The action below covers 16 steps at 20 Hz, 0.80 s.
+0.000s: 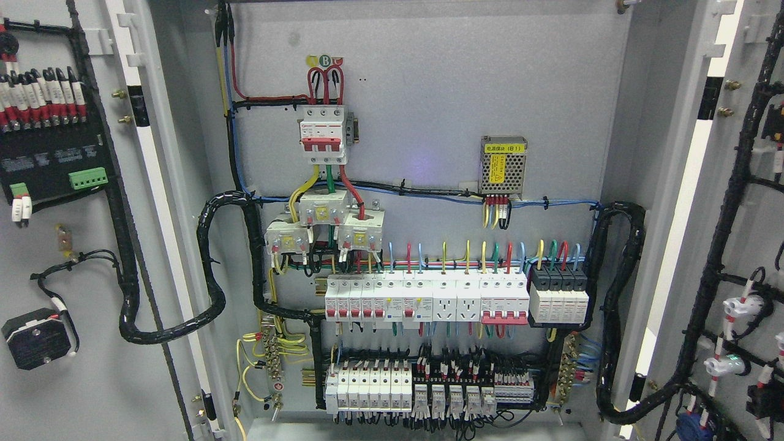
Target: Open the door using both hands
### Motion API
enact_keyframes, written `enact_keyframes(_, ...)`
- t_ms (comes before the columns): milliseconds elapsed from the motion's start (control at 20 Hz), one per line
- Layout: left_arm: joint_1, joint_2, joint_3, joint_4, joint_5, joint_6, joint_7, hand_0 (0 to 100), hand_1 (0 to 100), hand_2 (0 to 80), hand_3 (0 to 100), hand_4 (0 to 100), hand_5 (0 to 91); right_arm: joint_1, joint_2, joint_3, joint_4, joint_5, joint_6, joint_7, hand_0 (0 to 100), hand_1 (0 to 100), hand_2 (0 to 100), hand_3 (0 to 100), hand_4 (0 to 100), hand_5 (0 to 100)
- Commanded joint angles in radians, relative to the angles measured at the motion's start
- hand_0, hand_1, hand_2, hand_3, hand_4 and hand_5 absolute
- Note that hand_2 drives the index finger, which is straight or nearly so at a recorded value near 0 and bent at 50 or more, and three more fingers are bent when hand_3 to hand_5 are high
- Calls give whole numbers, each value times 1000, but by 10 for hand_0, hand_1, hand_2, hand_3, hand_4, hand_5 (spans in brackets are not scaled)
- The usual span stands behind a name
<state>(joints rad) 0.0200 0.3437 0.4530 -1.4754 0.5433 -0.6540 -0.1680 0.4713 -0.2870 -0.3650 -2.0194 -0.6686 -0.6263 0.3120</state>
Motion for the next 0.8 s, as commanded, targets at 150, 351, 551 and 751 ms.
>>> enact_keyframes(150,-34,66,0,136,4,2,1,0,0,0,0,0,0,4,0,-48,44,-11,0,-1,383,0,0,0,0,0)
enact_keyframes(351,-52,66,0,167,4,2,1,0,0,0,0,0,0,4,-3,-54,53,-20,-1,-1,383,0,0,0,0,0)
enact_keyframes(551,-77,69,1,210,4,2,1,0,0,0,0,0,0,4,-3,-60,53,-22,0,-1,383,0,0,0,0,0)
enact_keyframes(751,-112,69,-2,263,1,2,-2,0,0,0,0,0,0,4,-3,-63,53,-28,0,-1,383,0,0,0,0,0)
